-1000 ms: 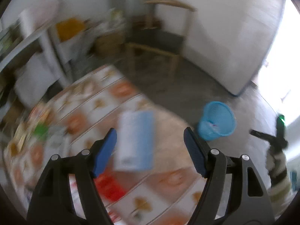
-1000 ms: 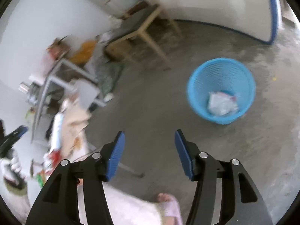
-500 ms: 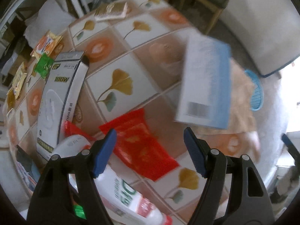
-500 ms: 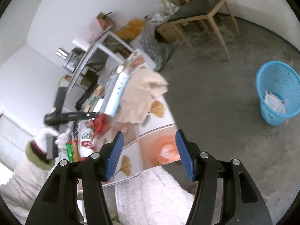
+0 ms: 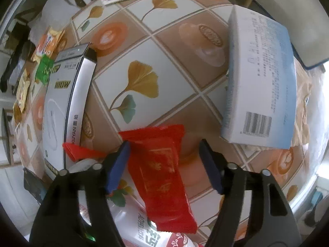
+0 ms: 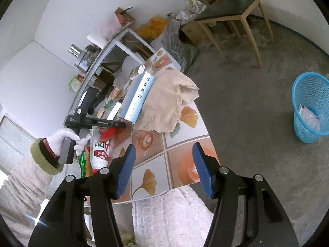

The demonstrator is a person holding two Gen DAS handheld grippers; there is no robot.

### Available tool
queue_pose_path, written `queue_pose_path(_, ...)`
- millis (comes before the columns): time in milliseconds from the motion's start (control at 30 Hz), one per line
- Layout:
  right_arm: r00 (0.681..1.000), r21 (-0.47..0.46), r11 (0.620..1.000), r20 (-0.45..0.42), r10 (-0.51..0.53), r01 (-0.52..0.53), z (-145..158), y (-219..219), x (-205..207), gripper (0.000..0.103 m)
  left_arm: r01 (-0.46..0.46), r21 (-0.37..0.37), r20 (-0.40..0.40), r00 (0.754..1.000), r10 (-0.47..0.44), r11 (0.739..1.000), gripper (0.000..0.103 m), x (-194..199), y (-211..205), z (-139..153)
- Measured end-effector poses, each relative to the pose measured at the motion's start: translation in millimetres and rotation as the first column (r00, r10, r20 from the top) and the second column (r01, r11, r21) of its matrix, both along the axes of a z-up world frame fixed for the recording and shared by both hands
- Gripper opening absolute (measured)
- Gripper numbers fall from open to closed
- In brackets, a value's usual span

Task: Collect trash
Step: 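Grasp the red snack packet with the left gripper and lift it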

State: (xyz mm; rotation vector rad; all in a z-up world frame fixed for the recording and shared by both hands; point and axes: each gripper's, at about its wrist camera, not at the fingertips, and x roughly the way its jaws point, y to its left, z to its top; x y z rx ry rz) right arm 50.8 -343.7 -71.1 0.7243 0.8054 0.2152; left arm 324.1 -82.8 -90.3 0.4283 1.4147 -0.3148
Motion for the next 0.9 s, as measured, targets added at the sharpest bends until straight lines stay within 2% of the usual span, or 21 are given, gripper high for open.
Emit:
queue_pose_path(300, 1.0, 0.003, 1.0, 0.007, 0.013, -0.013, 2.5, 8.7, 3.5, 0.056, 0.046, 0.028, 0.038, 0.998, -0.048, 0.999, 0.025, -12.2, -9.6, 8.7)
queue_pose_path(500, 1.0, -0.009, 1.0, 0.018, 0.018, -0.018, 9.4, 14.2, 2.7, 0.056, 0.055, -0.018, 0.085, 0.995, -0.054, 0.998, 0.011, -26.6, -7.0, 32.6)
queue_pose_path(733, 0.998, -0.004, 0.999, 0.042, 0.042, -0.042, 25.5, 21.0, 9.5, 0.056, 0.043, -0.106, 0.171, 0.985, -0.025, 0.993, 0.01, -35.6, 5.3, 70.0)
queue_pose_path(900, 0.995, 0.004, 0.996, 0.055, 0.087, -0.087, 43.9, 33.5, 33.1, 0.056, 0.013, -0.229, 0.239, 0.97, 0.044, 0.973, 0.01, -45.2, 21.7, 97.2)
